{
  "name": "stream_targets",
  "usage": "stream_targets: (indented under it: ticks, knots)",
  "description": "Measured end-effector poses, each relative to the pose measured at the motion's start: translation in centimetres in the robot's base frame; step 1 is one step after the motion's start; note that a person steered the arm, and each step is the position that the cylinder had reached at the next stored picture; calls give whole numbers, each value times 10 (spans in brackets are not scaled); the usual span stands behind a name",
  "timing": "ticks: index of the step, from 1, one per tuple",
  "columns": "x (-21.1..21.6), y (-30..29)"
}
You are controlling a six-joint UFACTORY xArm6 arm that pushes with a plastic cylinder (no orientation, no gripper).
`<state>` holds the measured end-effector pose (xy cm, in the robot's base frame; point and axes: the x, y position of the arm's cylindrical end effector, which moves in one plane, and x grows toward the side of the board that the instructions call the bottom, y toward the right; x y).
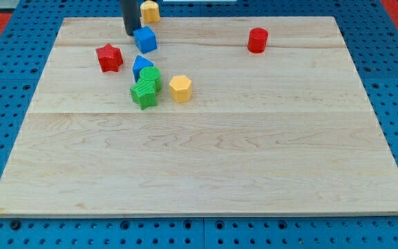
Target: Slide the blue cube closer to the group of blocks
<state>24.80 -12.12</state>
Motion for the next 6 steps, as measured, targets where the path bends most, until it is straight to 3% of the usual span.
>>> stream_targets:
  ticks: [1,2,3,4,6]
  knots:
    - [13,21]
    - [-13,21]
    - [-3,44]
    - [39,36]
    - [55,2]
